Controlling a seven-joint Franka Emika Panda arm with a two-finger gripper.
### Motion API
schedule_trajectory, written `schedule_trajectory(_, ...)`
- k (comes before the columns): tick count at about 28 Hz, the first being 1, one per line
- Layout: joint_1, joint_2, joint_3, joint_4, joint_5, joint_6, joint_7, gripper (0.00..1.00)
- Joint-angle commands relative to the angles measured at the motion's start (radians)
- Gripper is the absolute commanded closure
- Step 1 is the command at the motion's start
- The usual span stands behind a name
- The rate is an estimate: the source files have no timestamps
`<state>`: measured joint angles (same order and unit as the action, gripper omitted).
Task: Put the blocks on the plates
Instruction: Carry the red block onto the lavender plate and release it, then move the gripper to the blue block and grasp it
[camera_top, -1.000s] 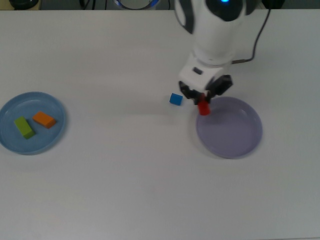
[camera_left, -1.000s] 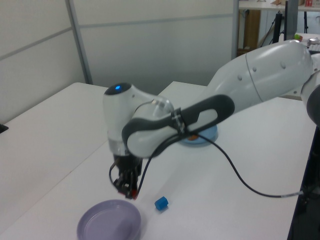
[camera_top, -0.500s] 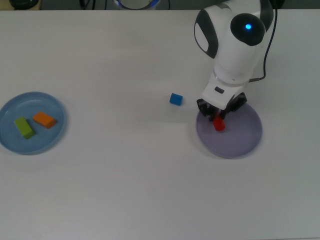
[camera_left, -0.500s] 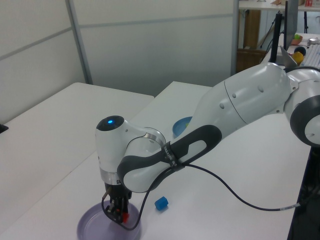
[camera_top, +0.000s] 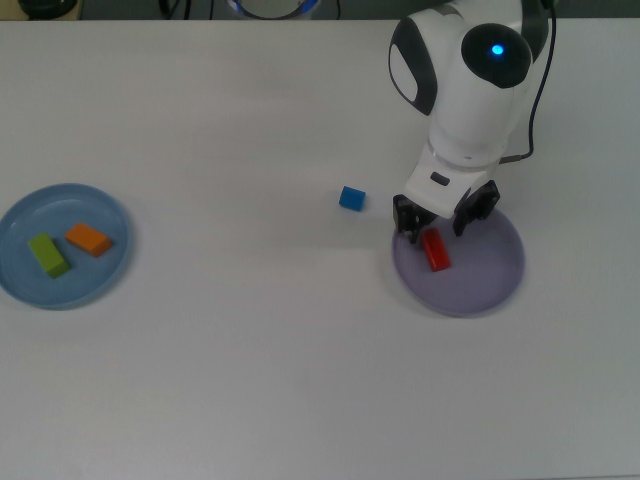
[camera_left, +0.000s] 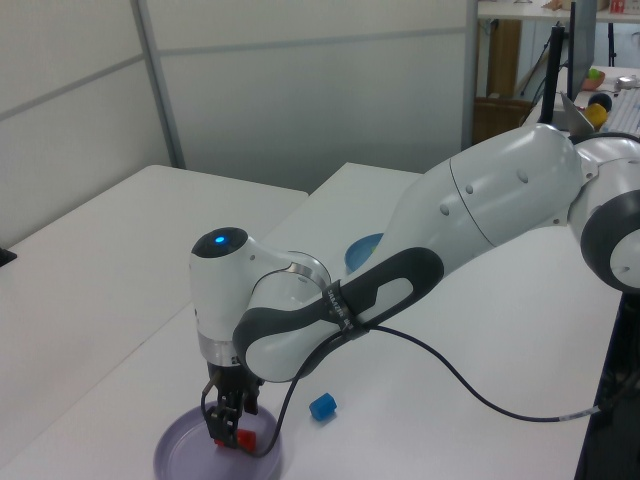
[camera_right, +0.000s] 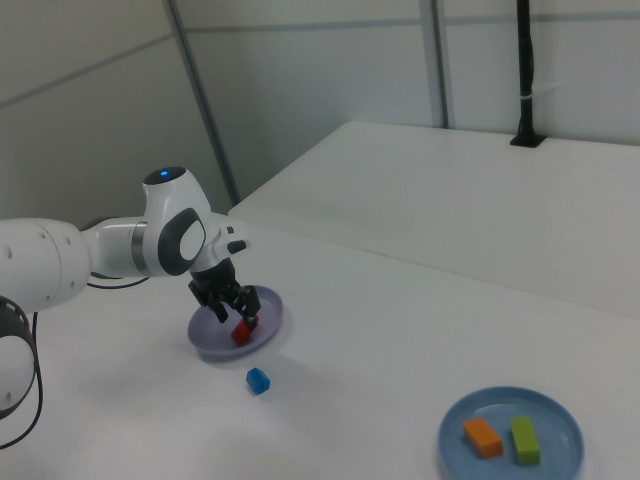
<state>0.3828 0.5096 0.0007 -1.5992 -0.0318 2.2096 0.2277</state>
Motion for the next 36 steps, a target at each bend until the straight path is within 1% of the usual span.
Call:
schedule_trajectory(1, -0.005, -0.051, -0.011, -0.005, -0.017, -0.073, -0.056, 0.00)
schedule_trajectory(4, -0.018, -0.072, -0.016, -0.005, -0.016, -0.117, -0.142, 0.00)
schedule_trajectory(5, -0.036, -0.083, -0.018, -0.007, -0.014, -0.155, -0.172, 0.00)
schedule_trajectory(9, -0.061, -0.100, -0.022, -0.018, -0.013, -0.232, -0.174, 0.00)
schedule_trajectory(10, -0.070, -0.109, -0.033, -0.028, -0.013, -0.264, -0.166, 0.00)
schedule_trajectory(14, -0.074, -0.134, -0.062, -0.064, -0.017, -0.318, -0.073, 0.00)
schedule_trajectory(16, -0.074, -0.144, -0.082, -0.093, -0.019, -0.318, 0.033, 0.00)
schedule_trajectory(19, -0.074, -0.149, -0.093, -0.122, -0.030, -0.314, 0.148, 0.00)
schedule_trajectory(20, -0.074, -0.151, -0.093, -0.136, -0.045, -0.312, 0.180, 0.00)
schedule_trajectory(21, -0.073, -0.149, -0.091, -0.155, -0.078, -0.306, 0.241, 0.00)
schedule_trajectory(23, -0.073, -0.151, -0.091, -0.177, -0.095, -0.291, 0.295, 0.00)
schedule_trajectory(27, -0.068, -0.151, -0.090, -0.215, -0.099, -0.239, 0.332, 0.00)
schedule_trajectory(36, -0.067, -0.152, -0.077, -0.215, -0.097, -0.223, 0.331, 0.00)
